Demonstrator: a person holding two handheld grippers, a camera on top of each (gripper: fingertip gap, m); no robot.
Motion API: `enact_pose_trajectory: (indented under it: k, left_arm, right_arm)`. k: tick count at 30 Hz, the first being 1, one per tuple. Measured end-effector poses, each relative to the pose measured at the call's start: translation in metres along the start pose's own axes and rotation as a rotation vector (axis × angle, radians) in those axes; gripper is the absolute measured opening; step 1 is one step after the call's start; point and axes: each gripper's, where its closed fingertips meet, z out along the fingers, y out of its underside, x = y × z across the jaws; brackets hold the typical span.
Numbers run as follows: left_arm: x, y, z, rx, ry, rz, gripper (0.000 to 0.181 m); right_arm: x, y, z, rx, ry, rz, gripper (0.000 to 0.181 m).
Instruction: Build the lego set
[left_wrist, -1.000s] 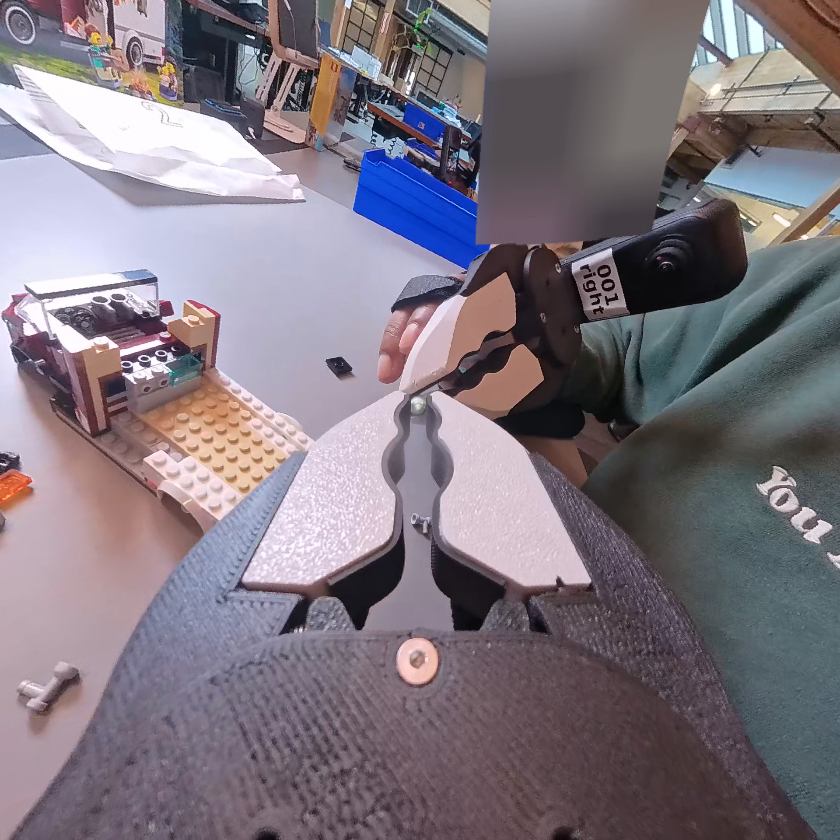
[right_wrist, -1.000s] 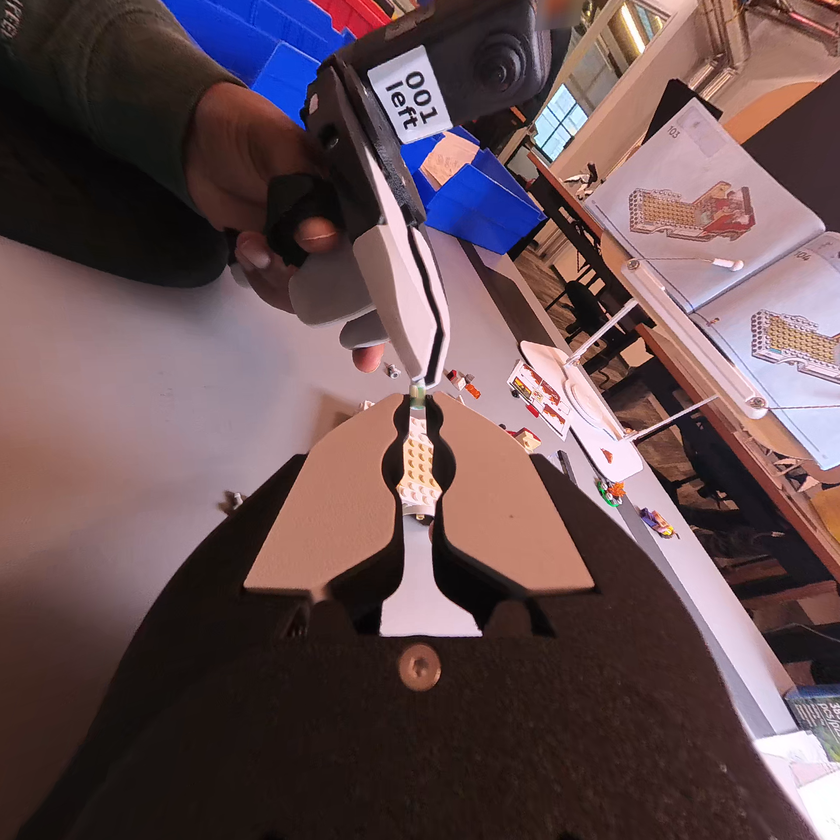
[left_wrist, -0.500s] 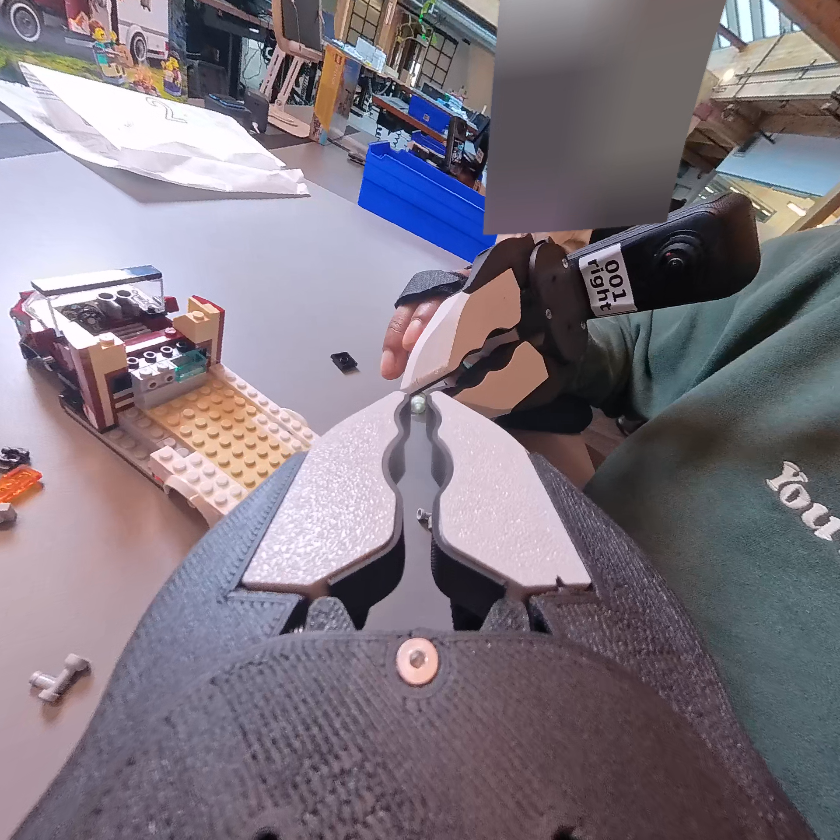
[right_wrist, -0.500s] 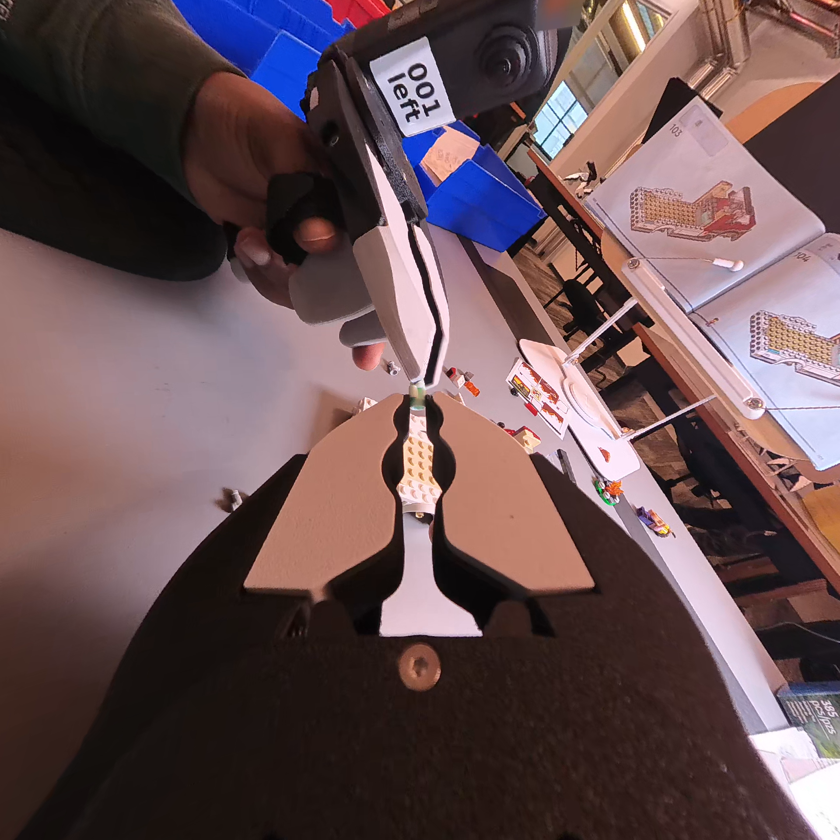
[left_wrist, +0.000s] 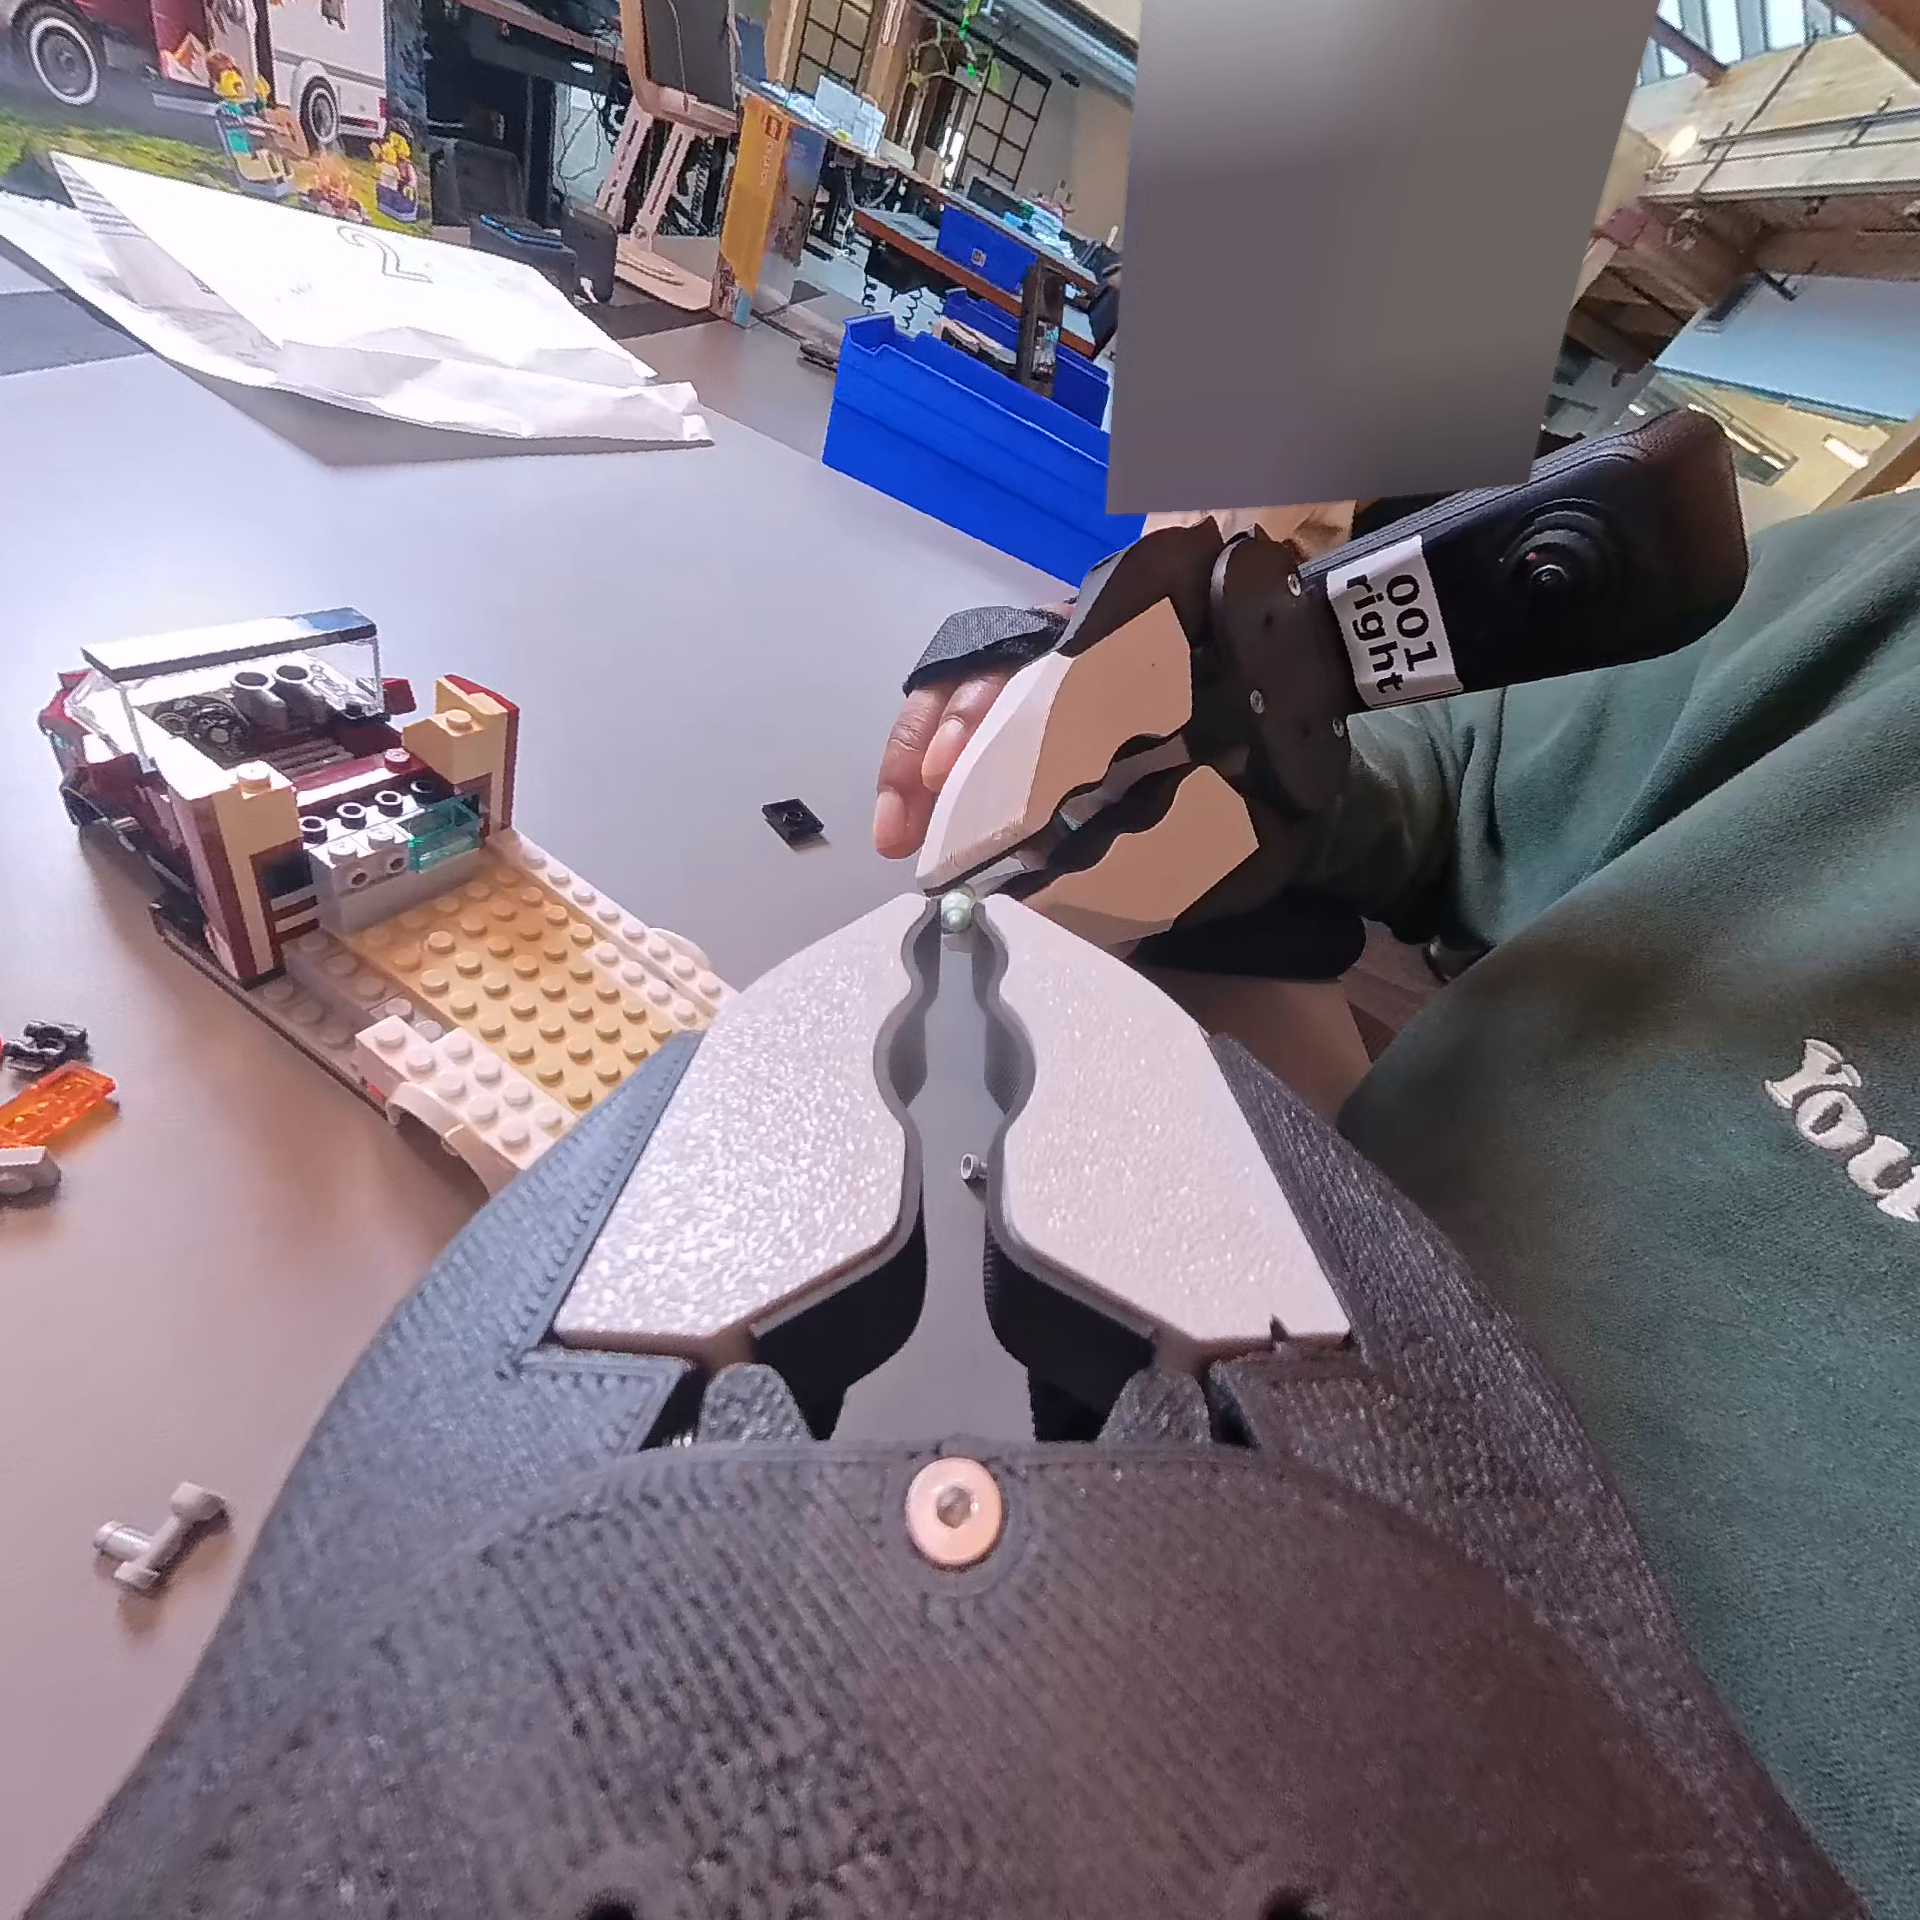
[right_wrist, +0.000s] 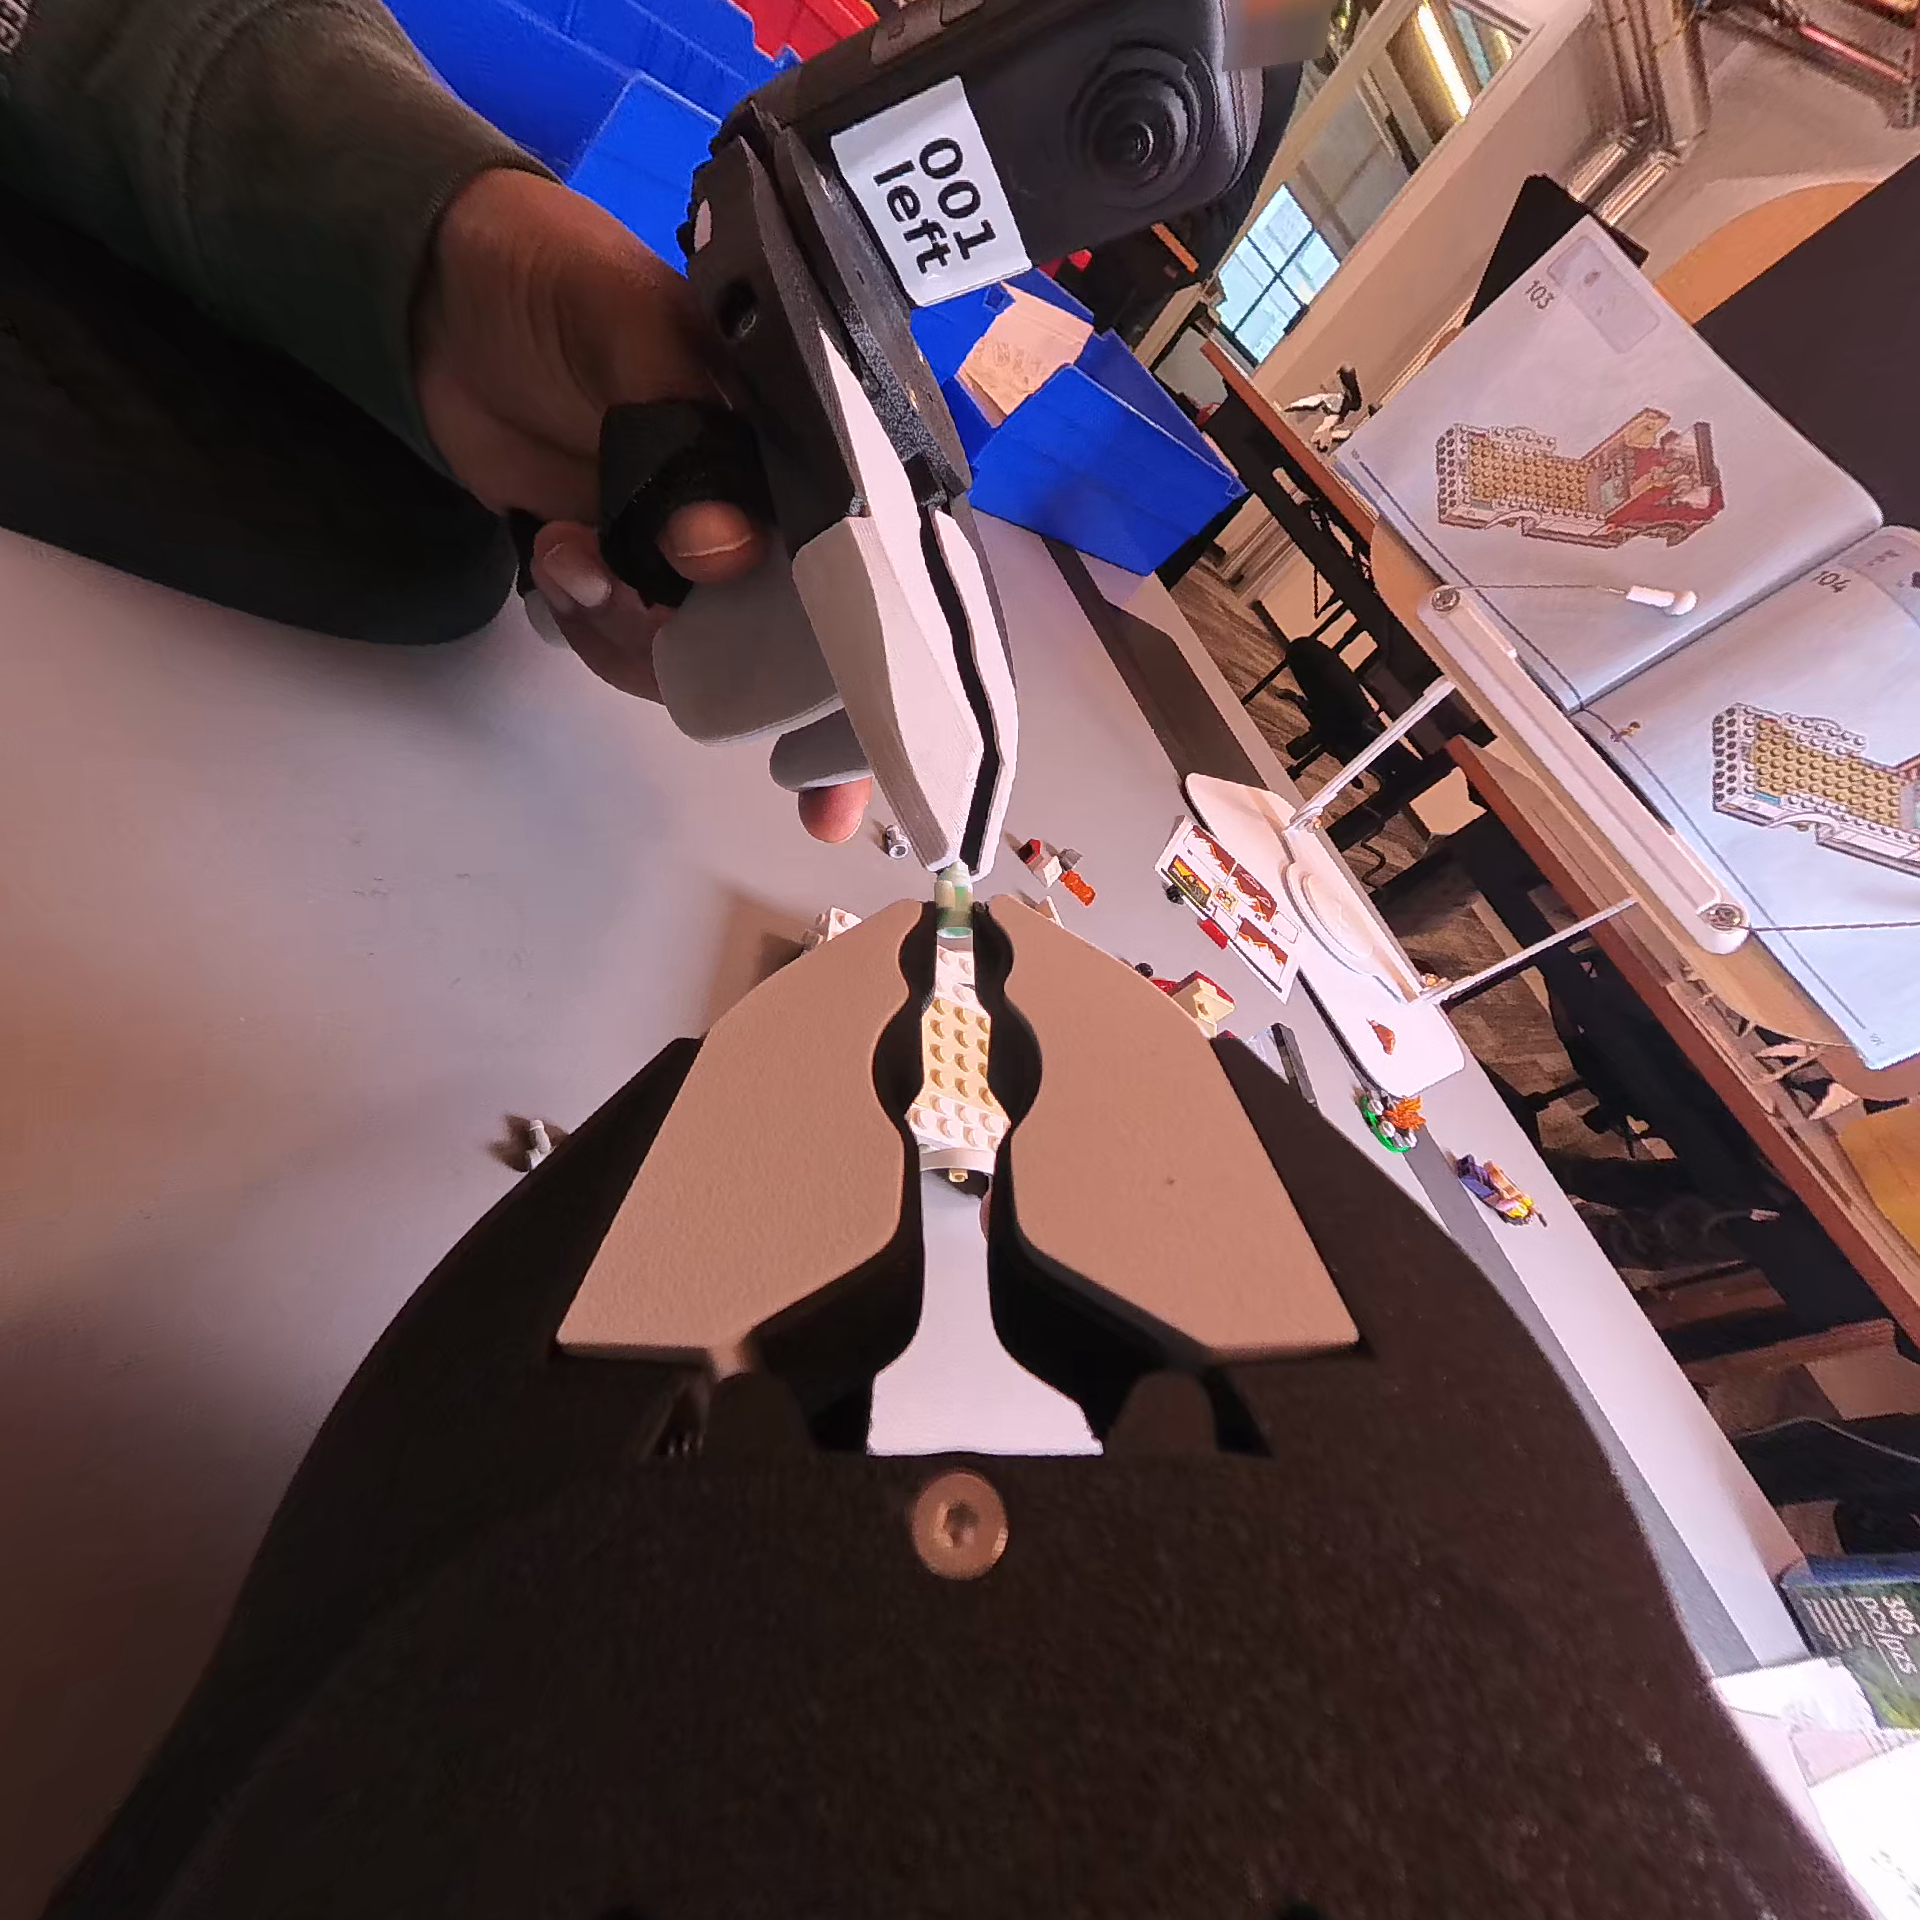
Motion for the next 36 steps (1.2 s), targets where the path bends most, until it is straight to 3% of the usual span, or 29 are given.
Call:
enact_pose_trajectory:
  k: [12, 21, 26, 36]
  left_arm:
    - [0.0, 0.0, 0.0, -0.034, -0.022, 0.082, 0.004]
    - [-0.013, -0.017, 0.004, -0.186, -0.028, 0.293, 0.004]
    - [-0.061, -0.037, 0.002, -0.482, -0.134, 0.602, 0.004]
    - [-0.105, -0.033, 0.016, -0.993, 0.086, 0.719, 0.004]
  right_arm:
    - [0.0, 0.0, 0.0, -0.002, 0.003, 0.002, 0.007]
    - [0.014, 0.014, -0.001, -0.061, 0.036, 0.089, 0.009]
    - [0.03, 0.024, -0.006, -0.093, 0.067, 0.19, 0.009]
    - [0.049, 0.037, -0.015, -0.137, 0.105, 0.291, 0.009]
